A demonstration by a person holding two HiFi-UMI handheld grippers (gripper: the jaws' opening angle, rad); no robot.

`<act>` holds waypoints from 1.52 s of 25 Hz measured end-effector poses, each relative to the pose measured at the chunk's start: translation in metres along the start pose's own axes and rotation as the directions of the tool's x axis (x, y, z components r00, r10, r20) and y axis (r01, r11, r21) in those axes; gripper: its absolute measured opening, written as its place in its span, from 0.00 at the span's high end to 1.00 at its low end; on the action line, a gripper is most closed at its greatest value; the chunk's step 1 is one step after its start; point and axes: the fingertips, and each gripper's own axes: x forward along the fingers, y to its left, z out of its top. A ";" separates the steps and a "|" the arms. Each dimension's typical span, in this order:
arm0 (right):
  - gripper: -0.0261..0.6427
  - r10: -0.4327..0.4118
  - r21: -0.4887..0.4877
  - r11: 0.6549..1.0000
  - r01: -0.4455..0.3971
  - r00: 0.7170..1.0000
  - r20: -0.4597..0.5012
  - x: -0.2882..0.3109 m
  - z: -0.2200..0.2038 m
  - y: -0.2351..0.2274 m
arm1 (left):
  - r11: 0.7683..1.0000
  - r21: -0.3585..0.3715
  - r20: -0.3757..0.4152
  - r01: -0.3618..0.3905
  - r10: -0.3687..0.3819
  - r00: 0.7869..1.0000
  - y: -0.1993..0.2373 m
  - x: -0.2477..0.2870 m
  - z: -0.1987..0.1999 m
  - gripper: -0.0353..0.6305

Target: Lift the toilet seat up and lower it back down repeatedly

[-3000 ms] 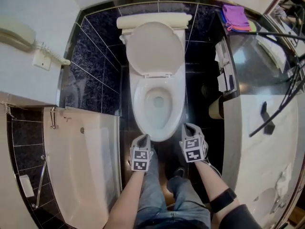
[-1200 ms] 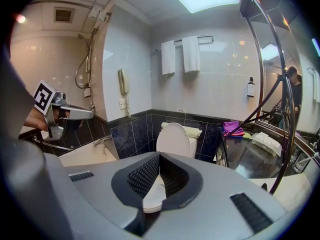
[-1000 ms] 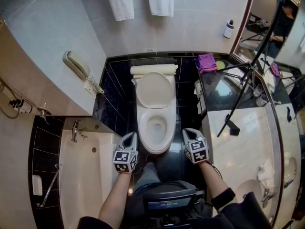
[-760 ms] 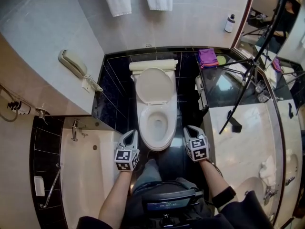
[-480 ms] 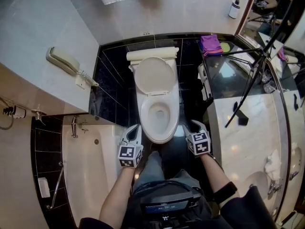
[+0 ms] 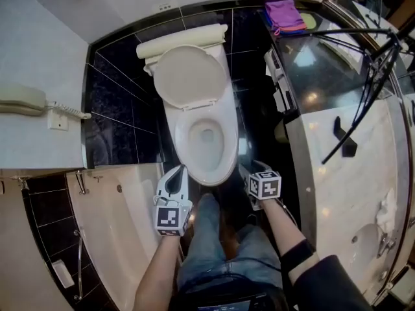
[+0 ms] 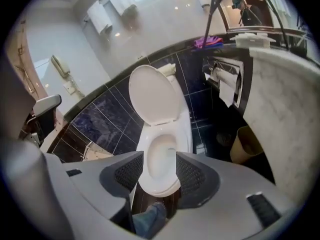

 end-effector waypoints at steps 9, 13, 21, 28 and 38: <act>0.63 0.138 0.317 0.941 -0.121 0.990 -0.031 0.123 -0.087 -0.047 | 1.000 -0.016 -0.022 -0.013 0.012 1.000 0.004 0.061 -0.097 0.96; 0.63 0.188 0.421 0.891 -0.168 0.982 -0.007 0.160 -0.109 -0.067 | 1.000 -0.010 -0.032 -0.017 0.017 0.999 0.002 0.073 -0.132 0.96; 0.63 0.230 0.513 0.834 -0.203 0.973 0.011 0.219 -0.130 -0.086 | 0.999 -0.024 -0.053 -0.022 0.021 0.998 0.007 0.089 -0.169 0.96; 0.74 0.226 0.533 0.824 -0.193 0.974 0.004 0.246 -0.139 -0.091 | 1.000 -0.009 -0.066 -0.030 0.030 0.997 0.017 0.100 -0.190 0.96; 0.77 0.237 0.586 0.784 -0.202 0.971 0.018 0.244 -0.138 -0.092 | 0.998 -0.047 -0.092 -0.043 0.039 0.995 0.017 0.100 -0.207 0.96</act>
